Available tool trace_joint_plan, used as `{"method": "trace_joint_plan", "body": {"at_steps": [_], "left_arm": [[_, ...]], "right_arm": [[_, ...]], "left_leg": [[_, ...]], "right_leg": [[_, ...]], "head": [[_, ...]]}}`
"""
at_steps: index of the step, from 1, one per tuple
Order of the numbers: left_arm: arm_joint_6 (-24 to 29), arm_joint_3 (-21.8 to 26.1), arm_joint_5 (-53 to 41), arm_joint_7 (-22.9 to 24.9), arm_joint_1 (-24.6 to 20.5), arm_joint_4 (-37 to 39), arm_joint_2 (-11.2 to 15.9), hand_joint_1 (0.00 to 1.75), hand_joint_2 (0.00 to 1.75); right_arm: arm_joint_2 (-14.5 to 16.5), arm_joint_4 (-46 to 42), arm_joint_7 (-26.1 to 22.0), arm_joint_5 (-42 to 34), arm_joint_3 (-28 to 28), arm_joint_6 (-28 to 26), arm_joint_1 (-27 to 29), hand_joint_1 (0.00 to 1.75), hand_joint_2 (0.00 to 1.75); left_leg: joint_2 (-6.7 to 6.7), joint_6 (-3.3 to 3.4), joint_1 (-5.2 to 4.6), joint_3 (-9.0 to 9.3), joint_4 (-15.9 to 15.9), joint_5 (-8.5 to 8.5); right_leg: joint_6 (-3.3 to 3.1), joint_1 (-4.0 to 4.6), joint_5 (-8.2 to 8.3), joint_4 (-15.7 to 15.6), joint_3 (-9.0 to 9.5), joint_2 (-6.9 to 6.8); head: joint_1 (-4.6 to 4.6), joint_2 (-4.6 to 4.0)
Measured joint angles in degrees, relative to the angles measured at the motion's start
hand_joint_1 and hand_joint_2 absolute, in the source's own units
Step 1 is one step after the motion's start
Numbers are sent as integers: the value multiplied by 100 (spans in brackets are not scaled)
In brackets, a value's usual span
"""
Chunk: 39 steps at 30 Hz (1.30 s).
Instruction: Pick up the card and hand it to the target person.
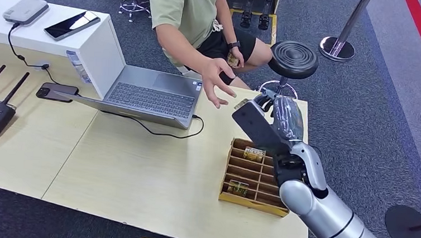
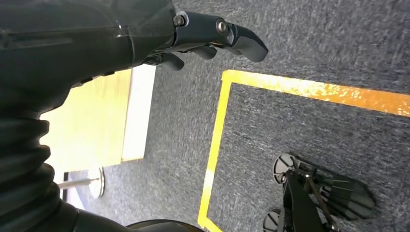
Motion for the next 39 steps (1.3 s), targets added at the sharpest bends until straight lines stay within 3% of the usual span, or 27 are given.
{"method": "trace_joint_plan", "body": {"at_steps": [3,9,30,34,38,39], "left_arm": [[0,-52,-8,14,-11,0,-15,0,175],[0,-112,-8,3,-9,0,-23,0,175],[19,-208,12,-17,-8,0,-26,0,175],[21,-213,-4,-35,-7,0,-26,0,175],[78,-243,-49,-130,-8,0,-26,0,0],[95,-250,-38,-141,-8,0,-26,0,0]], "right_arm": [[161,656,-279,-105,0,-144,-250,133,175],[302,1301,-122,-102,0,-148,-363,133,175],[476,1957,-43,-83,0,-156,-404,133,175],[484,1994,-43,-84,0,-159,-406,0,175],[484,2025,-43,-87,0,-169,-406,0,175],[484,2032,-43,-91,0,-171,-406,0,175]], "left_leg": [[-7,2,0,-2,0,6],[-8,1,0,-4,1,6],[-8,1,0,-4,1,7],[-8,1,0,-4,1,7],[-8,1,0,-2,1,7],[-8,1,0,-2,1,7]], "right_leg": [[2,0,1,0,0,-9],[2,0,1,0,-1,-9],[2,0,1,-1,-1,-9],[2,0,1,-1,-1,-9],[2,0,2,-1,-1,-9],[2,0,2,-1,-1,-9]], "head": [[-1,0],[-2,0],[-2,0],[-2,0],[-1,0],[-2,0]]}}
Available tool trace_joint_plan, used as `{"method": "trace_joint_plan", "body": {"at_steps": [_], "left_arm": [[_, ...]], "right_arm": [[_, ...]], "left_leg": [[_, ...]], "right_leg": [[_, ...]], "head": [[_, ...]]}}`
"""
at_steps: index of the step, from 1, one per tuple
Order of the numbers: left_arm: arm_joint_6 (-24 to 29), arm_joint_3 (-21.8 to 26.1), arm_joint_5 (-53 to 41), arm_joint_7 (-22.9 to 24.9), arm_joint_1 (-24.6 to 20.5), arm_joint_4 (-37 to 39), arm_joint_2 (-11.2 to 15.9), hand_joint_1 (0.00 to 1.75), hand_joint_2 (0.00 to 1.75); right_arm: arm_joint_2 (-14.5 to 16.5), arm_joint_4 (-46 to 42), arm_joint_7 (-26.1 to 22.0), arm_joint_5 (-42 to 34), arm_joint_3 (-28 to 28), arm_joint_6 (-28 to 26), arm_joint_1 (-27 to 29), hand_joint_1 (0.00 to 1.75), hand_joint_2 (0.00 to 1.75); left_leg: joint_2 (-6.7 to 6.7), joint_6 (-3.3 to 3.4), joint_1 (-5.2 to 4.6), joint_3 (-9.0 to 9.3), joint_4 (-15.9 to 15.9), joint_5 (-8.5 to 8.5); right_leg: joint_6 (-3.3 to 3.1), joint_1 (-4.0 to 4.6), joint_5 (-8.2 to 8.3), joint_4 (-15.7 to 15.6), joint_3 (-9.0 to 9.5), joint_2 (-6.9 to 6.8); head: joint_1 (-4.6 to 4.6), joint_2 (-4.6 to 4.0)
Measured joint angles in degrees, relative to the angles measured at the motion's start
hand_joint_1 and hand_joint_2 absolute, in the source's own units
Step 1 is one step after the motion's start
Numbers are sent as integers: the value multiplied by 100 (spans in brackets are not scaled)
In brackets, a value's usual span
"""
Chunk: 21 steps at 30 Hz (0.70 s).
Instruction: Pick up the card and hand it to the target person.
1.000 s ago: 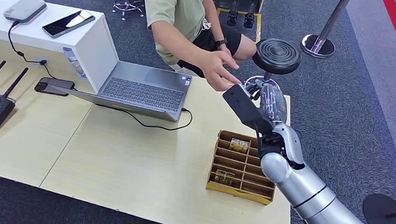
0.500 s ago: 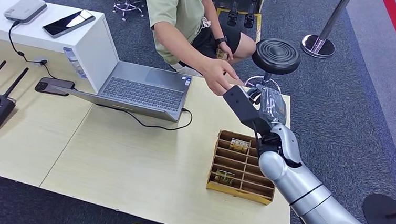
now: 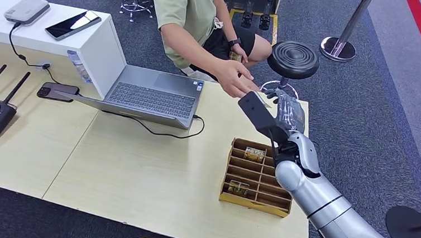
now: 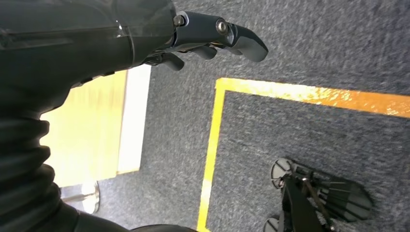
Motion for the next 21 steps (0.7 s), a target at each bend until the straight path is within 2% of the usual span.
{"method": "trace_joint_plan", "body": {"at_steps": [15,21], "left_arm": [[5,-4,152,54,1,0,0,0,0],[12,-4,223,65,2,0,0,0,0]], "right_arm": [[0,55,-137,-140,0,-59,1,0,175],[12,-50,-521,-809,-9,-92,71,0,175]], "left_leg": [[0,0,0,0,0,0],[1,0,0,3,0,0]], "right_leg": [[0,0,0,0,0,0],[0,0,0,0,0,1]], "head": [[0,0],[0,0]]}}
